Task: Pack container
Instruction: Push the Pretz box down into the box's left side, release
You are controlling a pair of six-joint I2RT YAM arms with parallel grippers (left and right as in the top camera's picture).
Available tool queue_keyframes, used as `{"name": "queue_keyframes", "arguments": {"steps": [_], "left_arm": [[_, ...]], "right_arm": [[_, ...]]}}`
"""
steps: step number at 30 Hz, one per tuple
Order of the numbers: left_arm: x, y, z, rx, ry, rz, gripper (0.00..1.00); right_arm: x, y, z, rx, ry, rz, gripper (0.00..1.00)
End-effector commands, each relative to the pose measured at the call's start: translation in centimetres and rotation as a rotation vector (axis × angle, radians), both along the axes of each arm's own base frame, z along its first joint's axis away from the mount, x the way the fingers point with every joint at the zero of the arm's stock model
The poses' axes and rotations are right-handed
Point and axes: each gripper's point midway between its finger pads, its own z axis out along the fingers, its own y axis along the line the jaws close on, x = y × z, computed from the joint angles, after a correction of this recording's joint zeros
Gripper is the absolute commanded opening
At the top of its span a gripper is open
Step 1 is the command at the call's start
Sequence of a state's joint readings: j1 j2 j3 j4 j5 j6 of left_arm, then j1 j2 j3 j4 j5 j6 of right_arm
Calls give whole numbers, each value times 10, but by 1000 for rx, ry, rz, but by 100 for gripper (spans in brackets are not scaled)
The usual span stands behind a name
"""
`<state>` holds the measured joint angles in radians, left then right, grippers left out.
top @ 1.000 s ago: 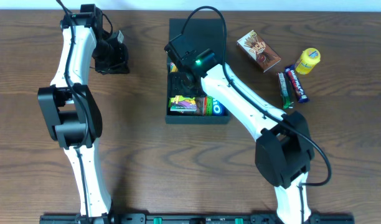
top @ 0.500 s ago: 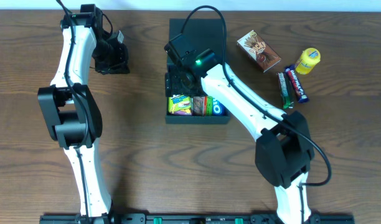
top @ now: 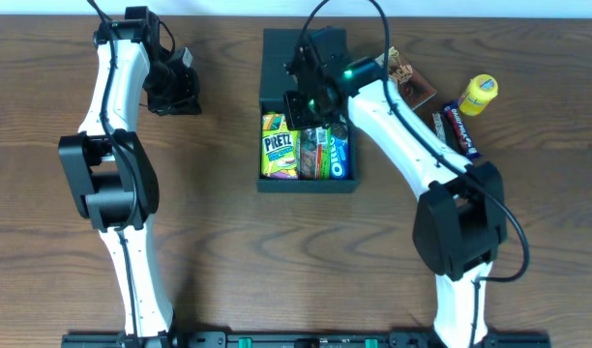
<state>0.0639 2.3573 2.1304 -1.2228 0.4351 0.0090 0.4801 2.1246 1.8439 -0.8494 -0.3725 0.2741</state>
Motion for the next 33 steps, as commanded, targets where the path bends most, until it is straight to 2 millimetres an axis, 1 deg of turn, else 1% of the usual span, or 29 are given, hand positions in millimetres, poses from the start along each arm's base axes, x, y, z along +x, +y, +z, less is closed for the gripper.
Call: {"name": "queue_keyframes", "arguments": {"steps": [1, 4, 6, 12, 17, 21, 25, 27, 29, 31, 33], "left_arm": [[3, 1, 3, 0, -18, -18, 6], [3, 1, 3, 0, -21, -18, 6], [3, 1, 3, 0, -21, -18, 6], [5, 1, 3, 0, -27, -18, 6], [6, 1, 3, 1, -30, -18, 6], [7, 1, 3, 2, -37, -18, 6], [8, 1, 3, 4, -39, -18, 6], [8, 1, 3, 4, -39, -18, 6], [8, 1, 3, 4, -39, -18, 6], [8, 1, 3, 4, -38, -18, 6], [8, 1, 3, 4, -39, -18, 6]], "right_arm": [[-15, 11, -2, 149, 27, 159, 1], [-21, 13, -8, 235, 41, 209, 1], [-29, 12, -21, 261, 52, 241, 1], [-39, 7, -52, 254, 66, 240, 1], [-40, 1, -68, 235, 55, 227, 1], [-33, 0, -69, 214, 20, 217, 1], [-31, -4, -81, 182, 31, 202, 1], [-33, -5, -92, 175, 55, 200, 1], [-34, -5, -97, 177, 74, 187, 1], [-32, -4, -95, 181, 69, 186, 1], [-29, 0, -88, 212, 54, 195, 1]]}}
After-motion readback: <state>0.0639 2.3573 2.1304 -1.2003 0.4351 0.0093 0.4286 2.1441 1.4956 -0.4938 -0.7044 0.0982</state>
